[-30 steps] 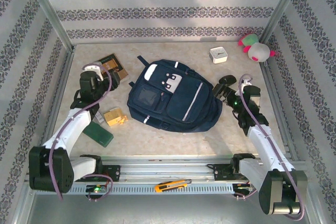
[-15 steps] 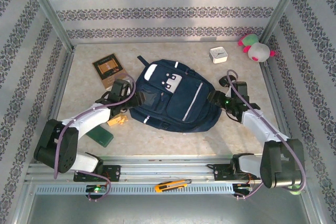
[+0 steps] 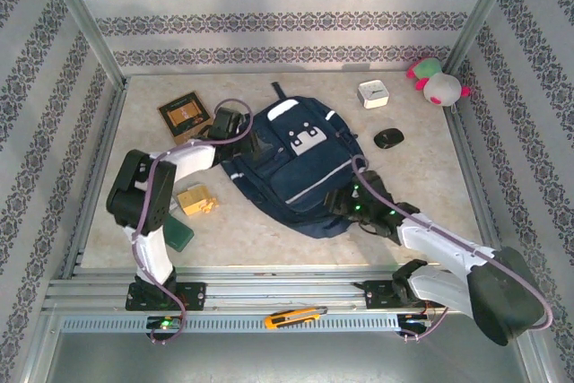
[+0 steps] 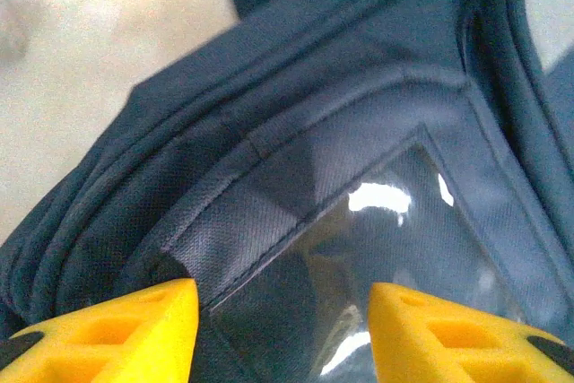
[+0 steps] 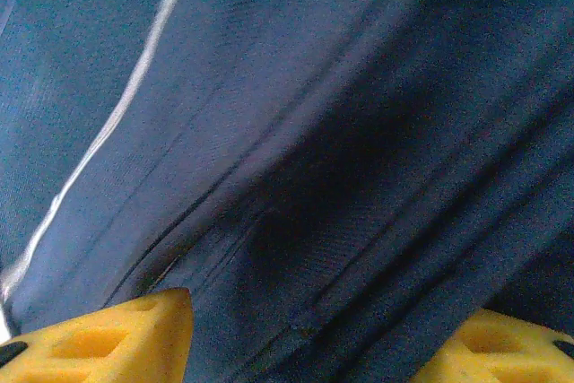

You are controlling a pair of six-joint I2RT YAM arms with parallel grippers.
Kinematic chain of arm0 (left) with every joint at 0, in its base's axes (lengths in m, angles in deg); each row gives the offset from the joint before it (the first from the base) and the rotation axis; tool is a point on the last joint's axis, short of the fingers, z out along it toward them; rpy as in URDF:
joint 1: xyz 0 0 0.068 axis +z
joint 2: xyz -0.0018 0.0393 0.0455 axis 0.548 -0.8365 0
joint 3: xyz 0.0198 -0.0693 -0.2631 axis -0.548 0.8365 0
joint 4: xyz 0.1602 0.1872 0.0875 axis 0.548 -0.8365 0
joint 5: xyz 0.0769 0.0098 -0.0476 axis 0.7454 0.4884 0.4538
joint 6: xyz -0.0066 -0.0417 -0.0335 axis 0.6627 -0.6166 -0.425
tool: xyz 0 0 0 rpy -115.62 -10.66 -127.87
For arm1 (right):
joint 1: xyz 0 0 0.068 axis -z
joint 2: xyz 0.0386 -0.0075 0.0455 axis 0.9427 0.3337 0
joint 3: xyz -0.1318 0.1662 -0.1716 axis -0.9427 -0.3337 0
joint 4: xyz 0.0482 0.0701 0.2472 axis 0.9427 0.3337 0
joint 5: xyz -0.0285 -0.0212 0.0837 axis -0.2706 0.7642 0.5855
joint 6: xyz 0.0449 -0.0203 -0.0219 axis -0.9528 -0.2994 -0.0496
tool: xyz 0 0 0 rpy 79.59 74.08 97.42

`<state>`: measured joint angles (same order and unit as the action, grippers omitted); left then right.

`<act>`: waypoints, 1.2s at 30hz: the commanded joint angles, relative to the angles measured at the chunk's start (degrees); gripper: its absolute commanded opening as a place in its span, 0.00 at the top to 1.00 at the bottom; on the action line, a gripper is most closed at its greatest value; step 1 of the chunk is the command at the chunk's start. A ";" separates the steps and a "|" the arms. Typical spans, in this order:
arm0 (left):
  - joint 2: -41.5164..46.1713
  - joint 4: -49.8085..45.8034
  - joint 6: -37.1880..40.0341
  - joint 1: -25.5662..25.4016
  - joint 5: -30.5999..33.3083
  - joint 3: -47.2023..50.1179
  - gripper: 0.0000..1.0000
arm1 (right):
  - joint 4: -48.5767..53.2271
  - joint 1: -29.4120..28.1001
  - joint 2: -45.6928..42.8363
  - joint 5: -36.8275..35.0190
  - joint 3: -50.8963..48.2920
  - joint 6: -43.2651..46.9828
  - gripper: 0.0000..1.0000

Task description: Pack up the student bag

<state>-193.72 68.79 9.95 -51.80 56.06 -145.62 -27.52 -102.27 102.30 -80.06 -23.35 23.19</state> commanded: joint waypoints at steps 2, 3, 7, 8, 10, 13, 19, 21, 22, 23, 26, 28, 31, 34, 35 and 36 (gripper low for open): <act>-5.26 -4.36 2.93 0.00 -3.51 -7.42 0.46 | 3.06 -6.75 -0.03 0.48 3.10 -5.55 0.39; -4.77 -5.12 3.45 0.13 -3.33 -8.54 0.45 | 6.49 -6.74 -0.74 1.54 4.66 -4.80 0.35; 3.80 -7.52 4.93 0.11 -2.16 -7.41 0.44 | 26.82 -4.65 -6.66 -0.45 12.24 -0.42 0.26; 6.58 -7.88 4.94 0.03 -2.23 -5.91 0.44 | 30.73 -3.52 -7.83 -1.16 13.70 0.67 0.26; 13.53 -9.21 4.44 -0.47 -2.47 -1.73 0.44 | 36.69 0.53 -10.59 -1.74 16.92 4.67 0.23; 22.68 -11.84 2.79 -3.41 -3.03 5.15 0.45 | 39.61 10.66 -11.38 0.53 19.79 12.62 0.22; 29.93 -9.43 -5.85 -12.97 -0.01 17.60 0.47 | 23.82 26.05 -2.11 11.84 20.34 21.77 0.28; 28.88 -6.58 -8.20 -14.29 -0.50 20.83 0.48 | 18.50 26.06 2.51 11.42 20.44 21.99 0.33; 27.87 -5.31 -8.75 -14.98 -0.35 21.97 0.48 | 16.39 26.06 4.60 11.98 20.40 22.06 0.34; 27.02 -4.26 -9.10 -15.41 -0.26 22.70 0.49 | 14.17 26.01 7.28 12.66 20.22 21.55 0.37; 23.62 -2.27 -8.60 -15.49 -0.94 23.28 0.49 | 7.87 25.28 13.76 15.58 19.21 20.47 0.46; 21.01 -0.83 -7.29 -14.10 -2.56 22.46 0.49 | 7.51 23.48 17.00 15.08 19.00 20.76 0.48; 17.20 0.60 -5.98 -11.30 -5.67 20.32 0.51 | 4.74 20.11 18.39 15.36 16.58 18.79 0.49; 13.95 0.21 -4.18 -9.28 -6.14 18.02 0.52 | 0.24 15.23 17.99 14.29 12.58 14.51 0.49; 13.21 0.38 -3.67 -8.80 -6.15 17.57 0.52 | -0.87 13.66 17.55 13.42 11.68 13.09 0.50; 12.33 0.57 -3.24 -8.30 -6.16 17.12 0.52 | -2.07 12.07 17.10 12.44 10.60 11.70 0.50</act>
<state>-178.92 66.21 4.68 -61.42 51.23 -126.76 -25.49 -86.51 120.35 -68.34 -9.74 39.59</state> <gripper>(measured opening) 0.481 0.504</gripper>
